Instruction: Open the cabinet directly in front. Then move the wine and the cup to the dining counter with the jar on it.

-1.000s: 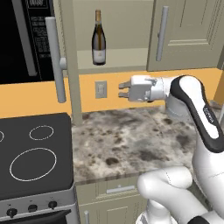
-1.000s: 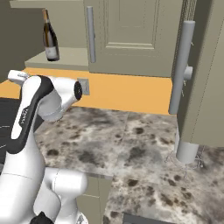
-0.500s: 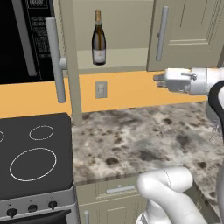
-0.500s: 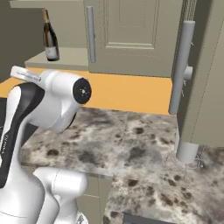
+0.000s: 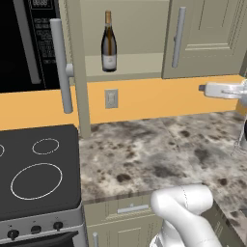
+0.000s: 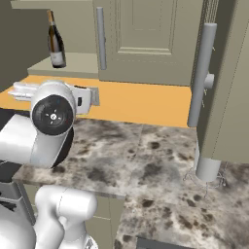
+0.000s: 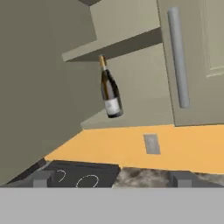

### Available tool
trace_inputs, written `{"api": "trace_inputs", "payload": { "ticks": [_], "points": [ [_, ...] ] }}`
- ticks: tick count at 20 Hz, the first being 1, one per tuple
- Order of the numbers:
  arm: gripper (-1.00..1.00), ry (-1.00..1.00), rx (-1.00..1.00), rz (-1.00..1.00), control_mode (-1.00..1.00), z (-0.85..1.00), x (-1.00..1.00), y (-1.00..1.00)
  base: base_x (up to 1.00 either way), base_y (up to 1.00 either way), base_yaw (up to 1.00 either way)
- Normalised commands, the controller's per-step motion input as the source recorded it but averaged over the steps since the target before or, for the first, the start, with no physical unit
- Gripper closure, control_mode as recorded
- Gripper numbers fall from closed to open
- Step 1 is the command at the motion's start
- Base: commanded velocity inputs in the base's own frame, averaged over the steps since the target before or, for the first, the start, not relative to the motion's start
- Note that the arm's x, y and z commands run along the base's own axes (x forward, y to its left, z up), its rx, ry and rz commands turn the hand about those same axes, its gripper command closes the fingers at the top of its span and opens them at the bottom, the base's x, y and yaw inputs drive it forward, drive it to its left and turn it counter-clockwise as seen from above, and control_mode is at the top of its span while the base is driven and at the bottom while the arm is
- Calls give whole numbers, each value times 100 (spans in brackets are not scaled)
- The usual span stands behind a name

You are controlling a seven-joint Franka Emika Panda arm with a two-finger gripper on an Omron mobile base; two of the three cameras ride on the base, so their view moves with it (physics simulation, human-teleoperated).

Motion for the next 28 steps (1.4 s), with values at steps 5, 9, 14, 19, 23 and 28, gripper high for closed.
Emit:
{"api": "trace_inputs", "payload": {
  "ticks": [5,9,14,19,23,28],
  "points": [
    [-100,-40,-7,-38,-100,12,-6,-9,0,0,0],
    [-100,-12,-1,-7,-100,12,17,3,0,0,0],
    [-100,-1,3,-5,-100,52,20,-17,0,0,0],
    [-100,0,10,0,-100,55,36,-37,0,0,0],
    [-100,10,0,0,-100,4,67,-6,0,0,0],
    [-100,13,0,0,-100,0,78,0,0,0,0]
  ]
}}
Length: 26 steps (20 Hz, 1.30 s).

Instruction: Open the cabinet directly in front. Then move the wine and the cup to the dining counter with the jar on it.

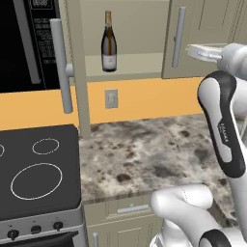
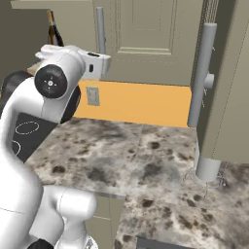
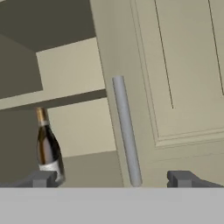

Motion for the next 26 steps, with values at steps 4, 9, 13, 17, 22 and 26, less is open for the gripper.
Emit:
{"api": "trace_inputs", "payload": {
  "ticks": [4,9,13,17,22,26],
  "points": [
    [-100,14,0,0,-100,0,90,0,0,0,0],
    [-100,7,0,0,-100,-6,88,-17,0,0,0],
    [-100,8,0,0,-100,-17,99,-13,0,0,0],
    [-100,2,0,0,-100,-42,96,0,0,0,0],
    [-100,0,0,0,-100,-48,92,0,0,0,0],
    [-100,0,0,0,-100,-56,100,0,0,0,0]
  ]
}}
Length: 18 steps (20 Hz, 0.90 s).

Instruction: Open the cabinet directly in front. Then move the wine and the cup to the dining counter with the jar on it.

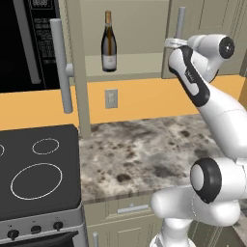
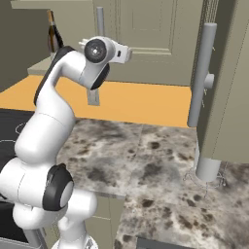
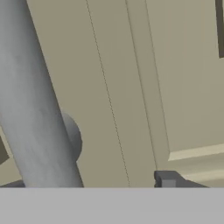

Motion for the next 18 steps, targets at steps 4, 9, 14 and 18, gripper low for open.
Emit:
{"api": "trace_inputs", "payload": {
  "ticks": [4,9,14,18],
  "points": [
    [100,0,0,0,-100,-29,81,0,0,0,0],
    [100,0,0,0,-100,0,0,0,0,0,0],
    [100,-3,0,0,-100,2,-11,-1,0,0,0],
    [100,-18,0,3,-100,30,-42,-26,0,0,0]
  ]
}}
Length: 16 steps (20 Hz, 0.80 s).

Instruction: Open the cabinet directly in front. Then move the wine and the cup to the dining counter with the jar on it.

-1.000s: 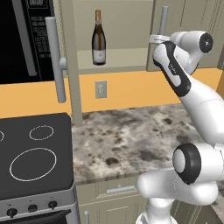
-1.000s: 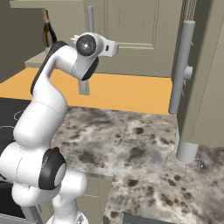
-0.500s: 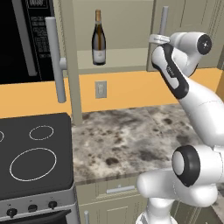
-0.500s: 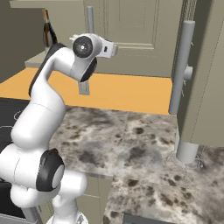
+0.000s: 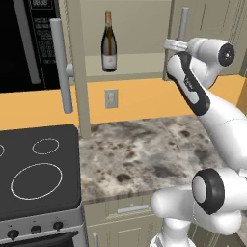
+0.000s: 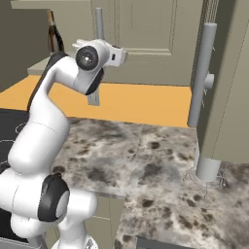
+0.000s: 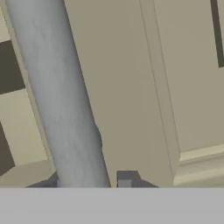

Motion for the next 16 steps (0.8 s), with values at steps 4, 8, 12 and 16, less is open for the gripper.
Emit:
{"api": "trace_inputs", "payload": {
  "ticks": [4,8,12,16],
  "points": [
    [100,-27,0,4,-100,45,-72,-47,0,0,0],
    [100,-30,0,4,-100,48,-85,-62,0,0,0],
    [100,-30,0,3,-100,44,-89,-71,0,0,0],
    [100,-31,0,2,-100,39,-88,-77,0,0,0]
  ]
}}
